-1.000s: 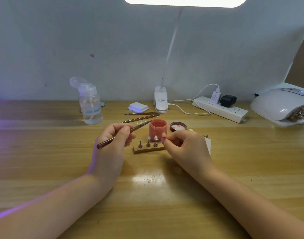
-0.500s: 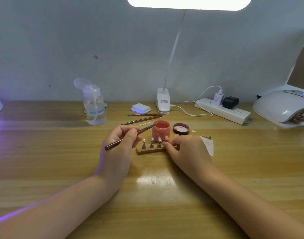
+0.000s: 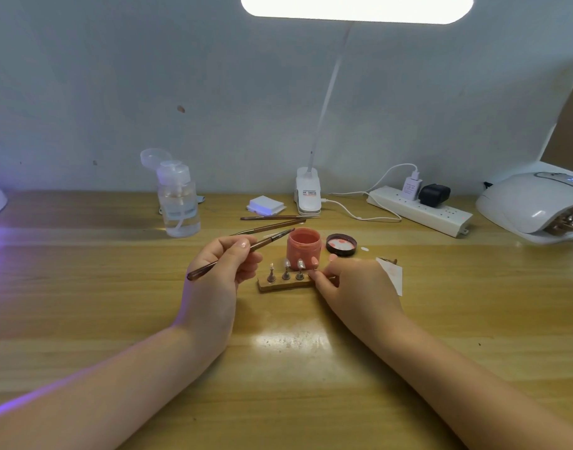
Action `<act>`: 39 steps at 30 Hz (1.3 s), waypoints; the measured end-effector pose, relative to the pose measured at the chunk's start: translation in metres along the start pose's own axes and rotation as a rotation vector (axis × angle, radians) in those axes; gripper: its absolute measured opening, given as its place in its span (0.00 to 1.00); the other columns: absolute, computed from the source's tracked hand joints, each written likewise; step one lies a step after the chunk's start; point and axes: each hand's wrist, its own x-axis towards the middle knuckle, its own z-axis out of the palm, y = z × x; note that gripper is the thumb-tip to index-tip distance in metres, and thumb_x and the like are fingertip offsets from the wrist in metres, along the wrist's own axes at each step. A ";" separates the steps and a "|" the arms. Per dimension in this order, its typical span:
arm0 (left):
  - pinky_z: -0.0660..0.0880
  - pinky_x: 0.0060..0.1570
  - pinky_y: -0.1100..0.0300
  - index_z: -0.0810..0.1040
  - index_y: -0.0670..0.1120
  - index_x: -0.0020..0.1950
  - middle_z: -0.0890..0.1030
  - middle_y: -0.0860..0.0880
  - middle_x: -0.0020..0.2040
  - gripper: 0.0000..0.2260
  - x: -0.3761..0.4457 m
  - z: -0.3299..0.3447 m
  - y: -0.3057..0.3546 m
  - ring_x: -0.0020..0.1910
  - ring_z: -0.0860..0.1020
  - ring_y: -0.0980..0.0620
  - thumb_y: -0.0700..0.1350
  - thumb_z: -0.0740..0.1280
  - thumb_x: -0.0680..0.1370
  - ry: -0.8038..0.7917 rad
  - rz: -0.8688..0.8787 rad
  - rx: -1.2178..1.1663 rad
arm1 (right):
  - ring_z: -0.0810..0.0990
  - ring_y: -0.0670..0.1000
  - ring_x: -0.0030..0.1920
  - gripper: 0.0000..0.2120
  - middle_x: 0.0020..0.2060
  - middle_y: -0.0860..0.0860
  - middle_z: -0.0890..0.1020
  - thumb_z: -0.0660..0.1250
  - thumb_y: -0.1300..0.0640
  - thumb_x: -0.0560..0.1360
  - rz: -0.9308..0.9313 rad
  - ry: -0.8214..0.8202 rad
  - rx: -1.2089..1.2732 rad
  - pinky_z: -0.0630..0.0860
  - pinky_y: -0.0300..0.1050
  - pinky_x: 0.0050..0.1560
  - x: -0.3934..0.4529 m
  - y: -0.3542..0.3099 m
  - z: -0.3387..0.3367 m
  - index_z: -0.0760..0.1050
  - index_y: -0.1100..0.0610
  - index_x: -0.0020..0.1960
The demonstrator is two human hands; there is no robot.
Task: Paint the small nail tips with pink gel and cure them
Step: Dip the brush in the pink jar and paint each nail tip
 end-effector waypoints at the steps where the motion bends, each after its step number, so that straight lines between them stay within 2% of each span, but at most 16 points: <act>1: 0.75 0.39 0.63 0.83 0.46 0.43 0.82 0.48 0.35 0.12 0.001 0.000 0.000 0.38 0.80 0.55 0.37 0.61 0.80 -0.003 -0.011 -0.012 | 0.79 0.50 0.39 0.15 0.36 0.50 0.82 0.61 0.46 0.78 -0.015 0.013 -0.023 0.76 0.48 0.40 -0.001 0.000 0.000 0.81 0.54 0.44; 7: 0.74 0.40 0.62 0.79 0.42 0.46 0.80 0.49 0.32 0.09 0.015 0.008 0.000 0.34 0.79 0.56 0.39 0.60 0.81 0.028 -0.165 -0.172 | 0.79 0.50 0.40 0.18 0.37 0.48 0.82 0.57 0.43 0.79 -0.117 0.023 -0.130 0.76 0.47 0.39 -0.007 -0.006 -0.001 0.82 0.51 0.48; 12: 0.73 0.48 0.60 0.80 0.44 0.47 0.80 0.50 0.33 0.08 0.022 0.013 -0.002 0.38 0.77 0.54 0.43 0.62 0.80 0.109 -0.272 -0.224 | 0.79 0.49 0.38 0.18 0.36 0.46 0.82 0.56 0.44 0.79 -0.147 0.022 -0.159 0.75 0.43 0.35 -0.007 -0.010 0.000 0.82 0.50 0.48; 18: 0.71 0.57 0.56 0.80 0.45 0.47 0.79 0.50 0.36 0.09 0.014 0.018 -0.002 0.43 0.76 0.52 0.47 0.62 0.81 0.098 -0.316 -0.219 | 0.79 0.50 0.38 0.16 0.37 0.47 0.83 0.56 0.46 0.79 -0.171 0.027 -0.139 0.74 0.43 0.33 -0.007 -0.011 0.002 0.81 0.49 0.52; 22: 0.72 0.55 0.57 0.80 0.44 0.48 0.80 0.51 0.34 0.10 0.003 0.019 -0.001 0.42 0.77 0.52 0.47 0.62 0.81 0.089 -0.319 -0.243 | 0.79 0.50 0.39 0.16 0.36 0.47 0.82 0.56 0.44 0.79 -0.142 -0.015 -0.114 0.74 0.44 0.34 -0.005 -0.008 0.002 0.81 0.49 0.50; 27: 0.72 0.50 0.59 0.79 0.43 0.48 0.78 0.49 0.35 0.09 -0.007 0.022 0.003 0.40 0.76 0.53 0.45 0.61 0.81 0.071 -0.282 -0.271 | 0.79 0.50 0.38 0.15 0.36 0.48 0.83 0.60 0.45 0.78 -0.127 0.020 -0.057 0.77 0.46 0.36 -0.005 -0.006 0.003 0.83 0.50 0.47; 33: 0.68 0.45 0.56 0.78 0.46 0.46 0.79 0.52 0.32 0.09 -0.019 0.024 0.008 0.39 0.76 0.53 0.45 0.59 0.81 0.104 -0.181 -0.169 | 0.79 0.49 0.38 0.15 0.36 0.47 0.83 0.61 0.44 0.78 -0.133 0.035 -0.034 0.76 0.45 0.35 -0.005 -0.005 0.003 0.83 0.49 0.48; 39: 0.69 0.52 0.50 0.78 0.47 0.45 0.78 0.51 0.33 0.09 -0.023 0.026 0.013 0.43 0.75 0.50 0.45 0.60 0.81 0.101 -0.190 -0.173 | 0.80 0.51 0.39 0.15 0.37 0.48 0.83 0.59 0.47 0.80 -0.247 0.054 -0.058 0.75 0.47 0.34 -0.007 -0.006 0.001 0.82 0.49 0.48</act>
